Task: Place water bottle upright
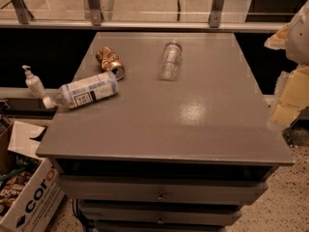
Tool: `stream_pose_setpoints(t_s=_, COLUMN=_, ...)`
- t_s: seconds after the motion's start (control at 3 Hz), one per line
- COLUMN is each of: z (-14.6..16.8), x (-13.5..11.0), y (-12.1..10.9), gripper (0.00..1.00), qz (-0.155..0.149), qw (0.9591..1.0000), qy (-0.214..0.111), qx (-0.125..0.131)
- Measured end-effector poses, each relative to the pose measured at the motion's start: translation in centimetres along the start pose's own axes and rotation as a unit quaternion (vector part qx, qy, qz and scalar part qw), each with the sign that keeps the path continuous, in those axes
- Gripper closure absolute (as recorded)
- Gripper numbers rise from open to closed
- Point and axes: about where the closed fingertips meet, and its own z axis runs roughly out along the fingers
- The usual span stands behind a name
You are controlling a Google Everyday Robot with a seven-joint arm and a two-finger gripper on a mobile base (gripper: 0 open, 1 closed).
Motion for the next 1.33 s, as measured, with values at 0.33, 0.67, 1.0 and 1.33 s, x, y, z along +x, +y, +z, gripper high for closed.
stream_pose_setpoints(t_s=0.33, z=0.0, x=0.0, y=0.0, gripper=0.0, qz=0.0, qw=1.0, qy=0.0, qx=0.0)
stream_pose_setpoints(t_s=0.67, z=0.7, x=-1.1, y=-0.9, gripper=0.0, qz=-0.012, qw=0.9998, qy=-0.013, qx=0.002)
stream_pose_setpoints(t_s=1.0, z=2.4, x=-2.7, y=-3.5, gripper=0.0, qz=-0.035, qw=0.9991, qy=-0.022, qx=0.007)
stream_pose_setpoints(t_s=1.33, z=4.5, x=-4.5, y=-6.7, gripper=0.0, qz=-0.081, qw=0.9962, qy=-0.03, qx=0.012)
